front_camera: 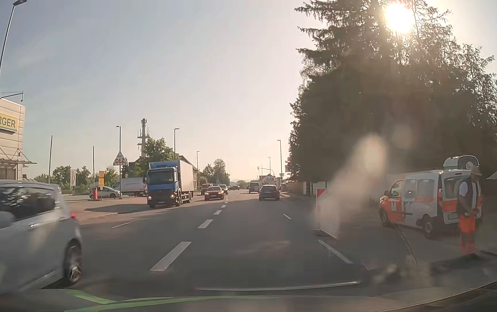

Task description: Follow the waypoints while adhering to traffic rules and regulations

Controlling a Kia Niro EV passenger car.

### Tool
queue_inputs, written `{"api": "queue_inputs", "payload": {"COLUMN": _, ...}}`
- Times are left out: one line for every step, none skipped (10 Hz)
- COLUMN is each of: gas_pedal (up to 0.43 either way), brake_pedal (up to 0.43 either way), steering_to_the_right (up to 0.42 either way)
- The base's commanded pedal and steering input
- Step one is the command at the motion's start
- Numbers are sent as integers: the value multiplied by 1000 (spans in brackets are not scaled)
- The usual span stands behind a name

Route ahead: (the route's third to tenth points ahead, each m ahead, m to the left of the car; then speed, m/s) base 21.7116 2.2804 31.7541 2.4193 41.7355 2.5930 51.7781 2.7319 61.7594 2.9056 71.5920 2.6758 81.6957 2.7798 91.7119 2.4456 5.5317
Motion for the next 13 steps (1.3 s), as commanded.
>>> {"api": "queue_inputs", "payload": {"gas_pedal": 150, "brake_pedal": 0, "steering_to_the_right": -3}}
{"api": "queue_inputs", "payload": {"gas_pedal": 150, "brake_pedal": 0, "steering_to_the_right": -3}}
{"api": "queue_inputs", "payload": {"gas_pedal": 150, "brake_pedal": 0, "steering_to_the_right": -3}}
{"api": "queue_inputs", "payload": {"gas_pedal": 150, "brake_pedal": 0, "steering_to_the_right": -2}}
{"api": "queue_inputs", "payload": {"gas_pedal": 150, "brake_pedal": 0, "steering_to_the_right": -2}}
{"api": "queue_inputs", "payload": {"gas_pedal": 150, "brake_pedal": 0, "steering_to_the_right": -2}}
{"api": "queue_inputs", "payload": {"gas_pedal": 150, "brake_pedal": 0, "steering_to_the_right": 0}}
{"api": "queue_inputs", "payload": {"gas_pedal": 150, "brake_pedal": 0, "steering_to_the_right": 1}}
{"api": "queue_inputs", "payload": {"gas_pedal": 150, "brake_pedal": 0, "steering_to_the_right": 6}}
{"api": "queue_inputs", "payload": {"gas_pedal": 150, "brake_pedal": 0, "steering_to_the_right": 10}}
{"api": "queue_inputs", "payload": {"gas_pedal": 150, "brake_pedal": 0, "steering_to_the_right": 12}}
{"api": "queue_inputs", "payload": {"gas_pedal": 150, "brake_pedal": 0, "steering_to_the_right": 12}}
{"api": "queue_inputs", "payload": {"gas_pedal": 150, "brake_pedal": 0, "steering_to_the_right": 12}}
